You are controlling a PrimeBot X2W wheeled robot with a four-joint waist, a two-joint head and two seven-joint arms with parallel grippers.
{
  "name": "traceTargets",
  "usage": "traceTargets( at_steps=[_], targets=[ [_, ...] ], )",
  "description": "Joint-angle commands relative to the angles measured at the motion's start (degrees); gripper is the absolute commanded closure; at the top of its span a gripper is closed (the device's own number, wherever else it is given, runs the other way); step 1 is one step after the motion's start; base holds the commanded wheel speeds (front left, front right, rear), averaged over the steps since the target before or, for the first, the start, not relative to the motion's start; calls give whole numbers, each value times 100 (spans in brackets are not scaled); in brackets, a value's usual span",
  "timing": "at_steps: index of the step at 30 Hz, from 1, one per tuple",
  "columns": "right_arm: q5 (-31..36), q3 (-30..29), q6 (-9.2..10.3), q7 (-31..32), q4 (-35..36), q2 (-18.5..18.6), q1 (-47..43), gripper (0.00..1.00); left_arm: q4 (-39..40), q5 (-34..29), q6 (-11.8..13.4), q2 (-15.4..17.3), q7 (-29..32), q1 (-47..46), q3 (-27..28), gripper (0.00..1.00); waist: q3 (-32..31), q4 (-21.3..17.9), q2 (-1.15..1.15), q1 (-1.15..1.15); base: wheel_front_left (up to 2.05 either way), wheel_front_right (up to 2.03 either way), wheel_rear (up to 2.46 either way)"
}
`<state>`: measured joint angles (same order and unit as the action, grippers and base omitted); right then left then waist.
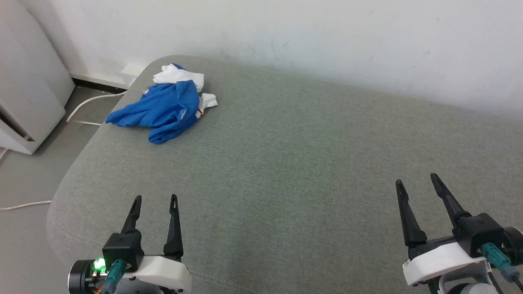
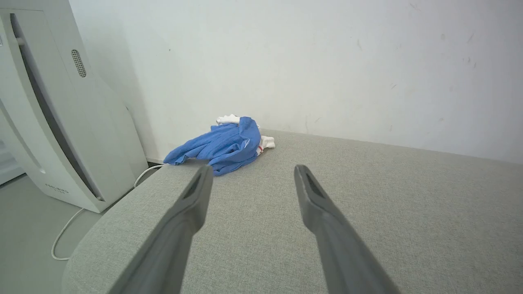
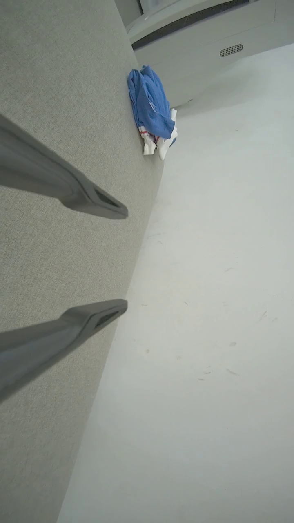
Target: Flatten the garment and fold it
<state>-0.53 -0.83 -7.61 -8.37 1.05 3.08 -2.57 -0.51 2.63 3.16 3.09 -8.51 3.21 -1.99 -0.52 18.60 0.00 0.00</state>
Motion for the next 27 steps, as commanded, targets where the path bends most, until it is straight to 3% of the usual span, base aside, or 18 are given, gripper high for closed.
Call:
traceTargets(
  at_steps=[1,27],
  targets=[
    [28,21,7,-76,30,-12,-68,0,11,47,80,-13,-62,60,-14,0,-10,126,0,0,0,0,0],
    [-16,21,10,-387,-94,-16,-181,0,25,118,193,-18,-373,176,-73,0,-46,811,0,0,0,0,0]
  ],
)
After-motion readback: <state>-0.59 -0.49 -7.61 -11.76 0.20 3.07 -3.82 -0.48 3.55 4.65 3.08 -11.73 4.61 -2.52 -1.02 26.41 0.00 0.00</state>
